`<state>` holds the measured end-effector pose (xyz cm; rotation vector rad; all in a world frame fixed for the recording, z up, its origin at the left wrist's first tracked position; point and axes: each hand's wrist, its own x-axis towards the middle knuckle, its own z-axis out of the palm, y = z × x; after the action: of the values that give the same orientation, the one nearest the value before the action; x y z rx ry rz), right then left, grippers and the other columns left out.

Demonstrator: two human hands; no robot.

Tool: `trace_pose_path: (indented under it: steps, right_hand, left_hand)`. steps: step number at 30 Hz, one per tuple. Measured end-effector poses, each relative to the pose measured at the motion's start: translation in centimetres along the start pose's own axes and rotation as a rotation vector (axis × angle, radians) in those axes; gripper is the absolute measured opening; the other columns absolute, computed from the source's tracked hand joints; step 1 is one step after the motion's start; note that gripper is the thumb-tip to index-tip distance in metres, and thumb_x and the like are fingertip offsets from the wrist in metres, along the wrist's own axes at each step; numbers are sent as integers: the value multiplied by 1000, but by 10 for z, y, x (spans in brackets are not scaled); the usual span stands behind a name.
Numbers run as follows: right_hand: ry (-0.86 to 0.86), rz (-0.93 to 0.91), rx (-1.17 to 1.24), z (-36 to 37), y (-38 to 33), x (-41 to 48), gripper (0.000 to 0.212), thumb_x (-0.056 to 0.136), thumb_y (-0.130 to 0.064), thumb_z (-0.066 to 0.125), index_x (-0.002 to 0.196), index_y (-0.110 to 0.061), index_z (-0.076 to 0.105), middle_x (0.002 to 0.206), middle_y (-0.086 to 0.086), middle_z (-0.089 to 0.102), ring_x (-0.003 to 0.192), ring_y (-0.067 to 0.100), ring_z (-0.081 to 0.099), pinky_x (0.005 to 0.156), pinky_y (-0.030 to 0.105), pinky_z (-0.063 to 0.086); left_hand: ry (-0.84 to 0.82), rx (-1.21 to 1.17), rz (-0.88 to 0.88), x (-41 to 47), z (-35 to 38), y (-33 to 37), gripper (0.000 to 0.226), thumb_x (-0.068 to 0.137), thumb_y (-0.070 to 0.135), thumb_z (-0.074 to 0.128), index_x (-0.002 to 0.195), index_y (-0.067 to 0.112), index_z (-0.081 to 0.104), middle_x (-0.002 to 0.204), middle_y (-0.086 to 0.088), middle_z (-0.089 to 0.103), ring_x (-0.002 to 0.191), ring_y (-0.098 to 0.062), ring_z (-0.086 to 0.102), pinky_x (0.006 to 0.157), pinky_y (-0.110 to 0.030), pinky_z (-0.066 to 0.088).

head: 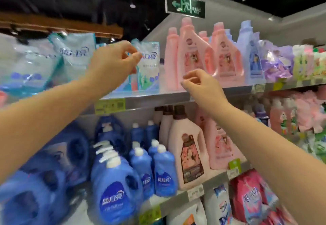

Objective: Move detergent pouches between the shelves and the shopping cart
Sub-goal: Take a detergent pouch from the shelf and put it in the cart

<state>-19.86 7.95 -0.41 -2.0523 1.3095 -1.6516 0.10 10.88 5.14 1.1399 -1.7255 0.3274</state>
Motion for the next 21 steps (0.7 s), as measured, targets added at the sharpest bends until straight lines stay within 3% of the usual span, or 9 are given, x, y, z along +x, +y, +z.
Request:
trace_pose_path:
  steps: [2, 4, 7, 9, 13, 14, 16, 19, 21]
  right_hand:
    - [-41, -42, 22, 18, 6, 53, 21, 89, -28, 58, 109, -22, 57, 80, -15, 52, 83, 13, 52, 76, 30, 43]
    - [-91, -55, 29, 40, 8, 102, 32, 89, -29, 59, 118, -18, 55, 90, -8, 55, 86, 14, 50, 75, 24, 37]
    - [-208, -52, 20, 75, 9, 165, 45, 90, -28, 59, 130, -14, 45, 112, 3, 53, 80, 14, 51, 66, 19, 39]
    - [-250, -43, -67, 101, 19, 205, 53, 89, -28, 60, 135, -12, 39, 119, 7, 52, 88, 18, 51, 69, 22, 37]
    - [-377, 11, -261, 145, 47, 272, 49, 84, -26, 66, 126, -9, 45, 110, 8, 55, 89, 23, 53, 71, 25, 40]
    - [-426, 33, -266, 154, 56, 289, 45, 85, -22, 65, 125, -10, 49, 107, 8, 56, 87, 22, 53, 71, 27, 43]
    - [-483, 92, -294, 166, 72, 315, 30, 86, -25, 65, 112, -12, 59, 91, 7, 58, 79, 20, 52, 69, 30, 45]
    - [-549, 163, -254, 176, 90, 342, 11, 87, -31, 65, 91, -21, 63, 72, 2, 60, 63, 13, 48, 68, 26, 42]
    - [-577, 201, -212, 180, 99, 350, 15, 90, -29, 61, 77, -23, 57, 59, -3, 57, 55, 10, 44, 54, 17, 43]
  left_hand:
    - [35, 126, -30, 42, -5, -25, 11, 93, 30, 50, 88, 22, 56, 66, 4, 61, 49, 3, 53, 48, -15, 38]
    - [-24, 241, -127, 77, -3, -56, 16, 91, 34, 53, 90, 19, 57, 71, 0, 64, 65, -12, 60, 60, -24, 45]
    - [-249, 318, -360, 111, 14, -104, 32, 87, 43, 56, 106, 17, 54, 86, -6, 67, 84, -26, 66, 78, -38, 52]
    - [-378, 414, -444, 128, 30, -126, 49, 85, 50, 56, 123, 21, 45, 95, -6, 63, 88, -26, 65, 78, -37, 53]
    - [-490, 337, -508, 158, 77, -157, 67, 85, 47, 59, 138, 21, 29, 89, 1, 55, 72, -14, 55, 60, -26, 52]
    - [-519, 305, -522, 166, 93, -168, 73, 84, 47, 61, 142, 22, 24, 103, -1, 56, 79, -15, 56, 62, -25, 52]
    - [-567, 242, -569, 182, 124, -192, 90, 79, 48, 66, 147, 23, 11, 138, -5, 41, 110, -21, 51, 81, -31, 54]
    - [-629, 82, -649, 210, 165, -213, 112, 73, 46, 74, 148, 29, -7, 149, -4, 27, 129, -26, 40, 93, -40, 49]
    - [-567, 23, -643, 226, 188, -218, 117, 68, 39, 80, 148, 22, -3, 148, -6, 31, 130, -30, 40, 98, -46, 45]
